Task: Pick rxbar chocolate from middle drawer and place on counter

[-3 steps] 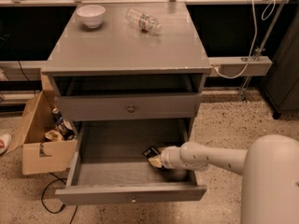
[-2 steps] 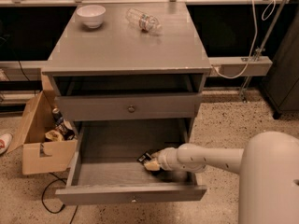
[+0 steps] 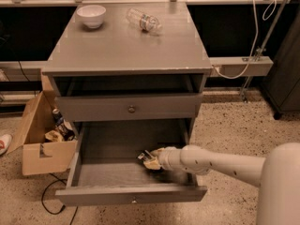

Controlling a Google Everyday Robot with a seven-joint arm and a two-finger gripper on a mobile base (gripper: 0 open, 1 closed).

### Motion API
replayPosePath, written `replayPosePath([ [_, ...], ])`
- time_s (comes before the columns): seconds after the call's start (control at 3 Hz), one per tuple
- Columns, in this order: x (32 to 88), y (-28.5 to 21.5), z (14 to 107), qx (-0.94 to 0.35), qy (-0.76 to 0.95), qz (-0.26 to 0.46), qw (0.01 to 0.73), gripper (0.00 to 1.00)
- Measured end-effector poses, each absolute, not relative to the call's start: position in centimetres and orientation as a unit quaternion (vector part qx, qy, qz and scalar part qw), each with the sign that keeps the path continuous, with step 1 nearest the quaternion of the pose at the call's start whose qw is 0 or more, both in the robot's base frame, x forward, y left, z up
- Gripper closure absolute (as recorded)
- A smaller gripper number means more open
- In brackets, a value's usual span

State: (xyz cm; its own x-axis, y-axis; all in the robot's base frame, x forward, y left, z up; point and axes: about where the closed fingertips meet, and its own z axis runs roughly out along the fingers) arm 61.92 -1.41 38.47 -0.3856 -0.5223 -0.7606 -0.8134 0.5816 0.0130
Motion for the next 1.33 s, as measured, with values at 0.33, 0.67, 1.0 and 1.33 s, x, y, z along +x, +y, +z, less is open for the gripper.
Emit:
replayPosePath([
  [0.33, 64.1, -4.1, 44.5, -0.43, 0.748, 0.216, 0.457, 1.0],
  [0.67, 66.2, -6.0, 50.4, -0.445, 0.696, 0.234, 0.512, 1.0],
  [1.0, 65.8, -6.5, 55.2, -0.498, 0.654, 0.248, 0.513, 1.0],
  [1.33, 63.8, -5.6, 55.5, -0.523, 0.636, 0.279, 0.495, 1.0],
])
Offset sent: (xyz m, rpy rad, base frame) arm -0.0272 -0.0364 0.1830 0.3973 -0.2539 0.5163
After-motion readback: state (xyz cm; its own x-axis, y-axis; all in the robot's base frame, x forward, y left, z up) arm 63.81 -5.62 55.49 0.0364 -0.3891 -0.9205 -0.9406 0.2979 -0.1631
